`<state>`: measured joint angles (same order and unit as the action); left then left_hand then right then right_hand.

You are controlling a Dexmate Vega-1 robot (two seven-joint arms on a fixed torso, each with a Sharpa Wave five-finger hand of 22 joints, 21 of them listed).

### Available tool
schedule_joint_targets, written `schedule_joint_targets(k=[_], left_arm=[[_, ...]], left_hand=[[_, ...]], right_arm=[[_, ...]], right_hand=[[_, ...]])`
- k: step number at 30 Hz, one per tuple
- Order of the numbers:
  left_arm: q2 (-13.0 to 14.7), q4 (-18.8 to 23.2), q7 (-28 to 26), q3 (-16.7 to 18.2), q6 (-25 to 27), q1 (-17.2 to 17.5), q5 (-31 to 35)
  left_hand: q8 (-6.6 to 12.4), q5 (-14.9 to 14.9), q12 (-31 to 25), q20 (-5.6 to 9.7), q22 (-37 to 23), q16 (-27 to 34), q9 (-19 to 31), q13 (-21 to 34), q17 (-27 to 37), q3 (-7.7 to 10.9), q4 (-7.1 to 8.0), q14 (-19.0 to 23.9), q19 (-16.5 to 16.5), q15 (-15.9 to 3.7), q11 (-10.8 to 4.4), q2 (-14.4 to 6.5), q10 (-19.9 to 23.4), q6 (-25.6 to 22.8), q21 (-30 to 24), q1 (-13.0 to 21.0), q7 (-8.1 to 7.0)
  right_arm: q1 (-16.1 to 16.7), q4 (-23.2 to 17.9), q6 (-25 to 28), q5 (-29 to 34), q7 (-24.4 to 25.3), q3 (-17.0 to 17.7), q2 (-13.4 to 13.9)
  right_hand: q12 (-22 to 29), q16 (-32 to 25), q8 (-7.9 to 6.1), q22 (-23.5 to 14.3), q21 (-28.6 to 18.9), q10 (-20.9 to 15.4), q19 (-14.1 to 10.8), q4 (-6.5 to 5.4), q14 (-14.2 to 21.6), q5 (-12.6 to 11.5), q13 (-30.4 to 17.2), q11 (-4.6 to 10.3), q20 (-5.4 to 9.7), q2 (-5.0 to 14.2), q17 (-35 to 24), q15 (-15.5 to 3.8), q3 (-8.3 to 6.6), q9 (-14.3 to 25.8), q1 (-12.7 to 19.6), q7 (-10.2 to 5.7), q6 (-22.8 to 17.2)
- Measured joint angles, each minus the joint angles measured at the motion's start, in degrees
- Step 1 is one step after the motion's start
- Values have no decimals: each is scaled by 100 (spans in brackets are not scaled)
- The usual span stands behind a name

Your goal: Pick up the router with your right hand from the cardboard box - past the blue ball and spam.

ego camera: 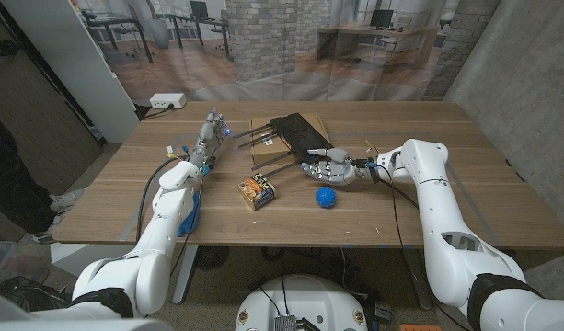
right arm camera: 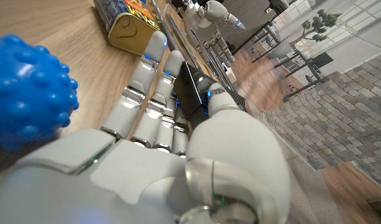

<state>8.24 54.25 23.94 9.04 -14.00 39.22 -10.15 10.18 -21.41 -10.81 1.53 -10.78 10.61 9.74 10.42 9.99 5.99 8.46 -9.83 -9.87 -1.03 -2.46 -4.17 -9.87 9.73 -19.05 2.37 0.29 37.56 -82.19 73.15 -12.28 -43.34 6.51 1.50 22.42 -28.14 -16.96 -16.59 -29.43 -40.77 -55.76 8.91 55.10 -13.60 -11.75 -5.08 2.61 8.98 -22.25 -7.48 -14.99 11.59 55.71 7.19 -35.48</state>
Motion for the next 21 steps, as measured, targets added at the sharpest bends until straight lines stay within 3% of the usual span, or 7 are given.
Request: schedule_joint_targets(k=[4, 9, 15, 21], left_arm=[[-10, 5, 1, 9, 0, 0, 16], [-21, 63, 0, 12, 6, 9, 30], [-23, 120, -7, 12, 43, 31, 44], [-24, 186, -15, -1, 68, 46, 49]], left_hand=[[0, 0, 0, 0, 0, 0, 0, 0, 0, -23, 23, 0, 0, 0, 0, 0, 0, 0, 0, 0, 0], [0, 0, 0, 0, 0, 0, -1, 0, 0, -47, -1, 0, 0, 0, 0, -23, 0, 0, 0, 23, 0], [0, -22, 0, 0, 0, 0, -1, 0, 0, -47, -1, 0, 0, 0, 0, -23, 0, 0, 25, 23, 0], [0, -21, 0, 0, 0, 0, -1, 0, 0, -47, -1, 0, 0, 0, 0, -23, 0, 0, 25, 23, 0]], right_arm=[[24, -150, 138, 45, 225, 47, -68], [60, -297, 237, 79, 433, 96, -132], [123, -443, 247, 93, 585, 165, -215], [175, -550, 231, 97, 732, 220, -275]], right_hand=[[100, -390, -136, -214, -349, -348, -24, -9, 385, 22, 0, -26, 186, -154, -487, -116, -151, 8, 281, -1, -449], [112, -674, -303, -480, -799, -577, -57, -167, 667, 106, 0, -68, 388, -455, -941, -142, -309, 8, 583, 108, -711], [333, -862, -413, -652, -1152, -690, -25, -259, 829, 217, -1, -122, 441, -679, -1294, -103, -401, 8, 807, 163, -858], [439, -938, -431, -718, -1324, -777, 23, -259, 943, 240, 0, -146, 489, -778, -1490, -109, -401, 8, 906, 214, -969]])
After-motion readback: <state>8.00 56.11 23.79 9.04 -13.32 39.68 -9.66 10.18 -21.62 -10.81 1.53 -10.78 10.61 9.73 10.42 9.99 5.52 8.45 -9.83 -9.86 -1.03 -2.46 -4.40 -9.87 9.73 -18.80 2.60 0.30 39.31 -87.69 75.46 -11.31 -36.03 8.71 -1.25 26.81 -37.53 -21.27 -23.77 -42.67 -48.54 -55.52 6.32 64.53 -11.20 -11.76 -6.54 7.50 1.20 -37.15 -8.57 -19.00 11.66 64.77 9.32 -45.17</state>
